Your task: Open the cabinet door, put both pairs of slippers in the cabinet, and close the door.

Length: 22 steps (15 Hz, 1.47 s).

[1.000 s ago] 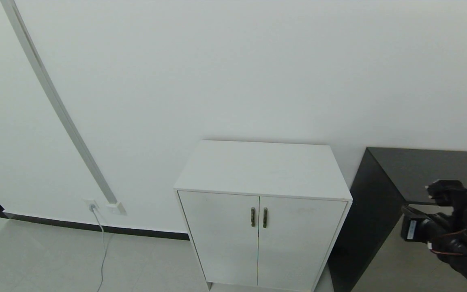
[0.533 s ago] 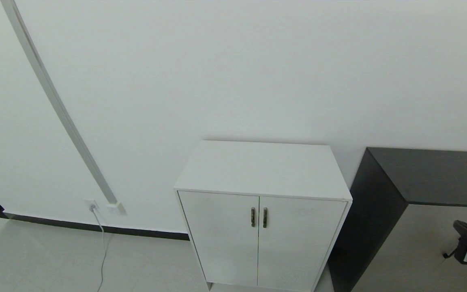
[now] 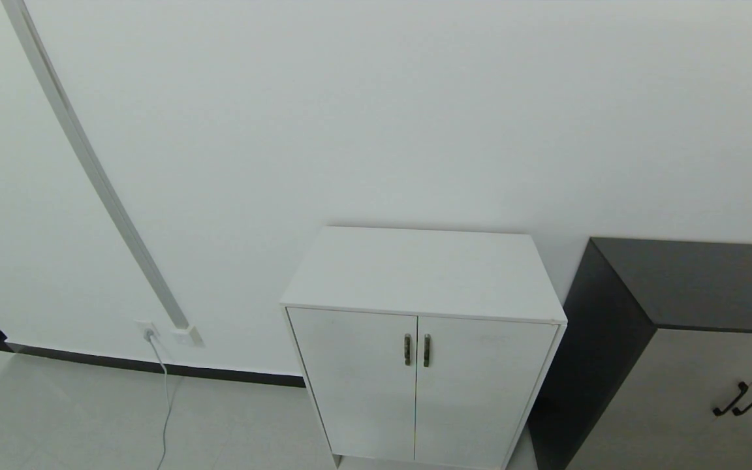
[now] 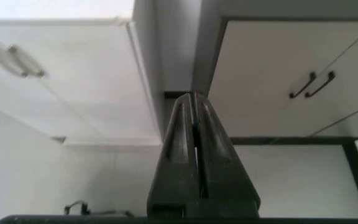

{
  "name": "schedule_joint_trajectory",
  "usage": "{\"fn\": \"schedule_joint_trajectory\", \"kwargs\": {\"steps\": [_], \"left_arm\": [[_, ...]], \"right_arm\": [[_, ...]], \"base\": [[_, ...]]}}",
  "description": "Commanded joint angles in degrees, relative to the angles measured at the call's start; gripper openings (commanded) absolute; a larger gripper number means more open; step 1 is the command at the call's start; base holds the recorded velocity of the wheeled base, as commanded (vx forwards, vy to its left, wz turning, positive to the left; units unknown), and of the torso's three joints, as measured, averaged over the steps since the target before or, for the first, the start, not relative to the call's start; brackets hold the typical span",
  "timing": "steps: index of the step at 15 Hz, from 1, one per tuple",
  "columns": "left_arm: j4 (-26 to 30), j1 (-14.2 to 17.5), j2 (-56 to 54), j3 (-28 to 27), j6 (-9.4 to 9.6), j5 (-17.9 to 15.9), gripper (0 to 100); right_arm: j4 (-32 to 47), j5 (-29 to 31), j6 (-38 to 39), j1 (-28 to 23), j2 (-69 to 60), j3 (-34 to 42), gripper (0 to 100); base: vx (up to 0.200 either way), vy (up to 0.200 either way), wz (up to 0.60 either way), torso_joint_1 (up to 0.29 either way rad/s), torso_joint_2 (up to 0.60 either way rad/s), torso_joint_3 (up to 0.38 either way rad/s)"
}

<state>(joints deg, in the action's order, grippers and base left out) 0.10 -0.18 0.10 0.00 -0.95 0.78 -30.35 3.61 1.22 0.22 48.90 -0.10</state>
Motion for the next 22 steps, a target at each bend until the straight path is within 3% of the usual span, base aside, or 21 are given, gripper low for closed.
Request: {"fn": "schedule_joint_trajectory", "kwargs": {"steps": [1,3,6,16,21,22], "left_arm": [[-0.01,0.01,0.08,0.00,-0.02,0.01,0],[-0.01,0.01,0.08,0.00,-0.02,0.01,0],[-0.01,0.01,0.08,-0.09,-0.02,0.01,0],[-0.01,0.01,0.08,0.00,-0.02,0.01,0],[-0.01,0.01,0.08,0.00,-0.02,0.01,0],[-0.01,0.01,0.08,0.00,0.07,0.01,0]], "right_arm": [[8.65,-1.59,0.01,0.13,-12.51,-0.25,0],[18.75,-2.11,0.01,1.45,-20.77,-0.52,0],[23.85,-2.20,0.01,4.26,-26.04,-0.52,0],[29.21,-2.91,-1.31,5.49,-32.64,-0.08,0],[29.92,-4.22,-5.88,8.39,-38.26,-0.25,0],[30.09,-5.01,-6.40,12.09,-41.25,-0.25,0]], "base": [[0.000,0.000,0.00,0.000,0.00,0.000],[0.000,0.000,0.00,0.000,0.00,0.000],[0.000,0.000,0.00,0.000,0.00,0.000],[0.000,0.000,0.00,0.000,0.00,0.000],[0.000,0.000,0.00,0.000,0.00,0.000],[0.000,0.000,0.00,0.000,0.00,0.000]]}}
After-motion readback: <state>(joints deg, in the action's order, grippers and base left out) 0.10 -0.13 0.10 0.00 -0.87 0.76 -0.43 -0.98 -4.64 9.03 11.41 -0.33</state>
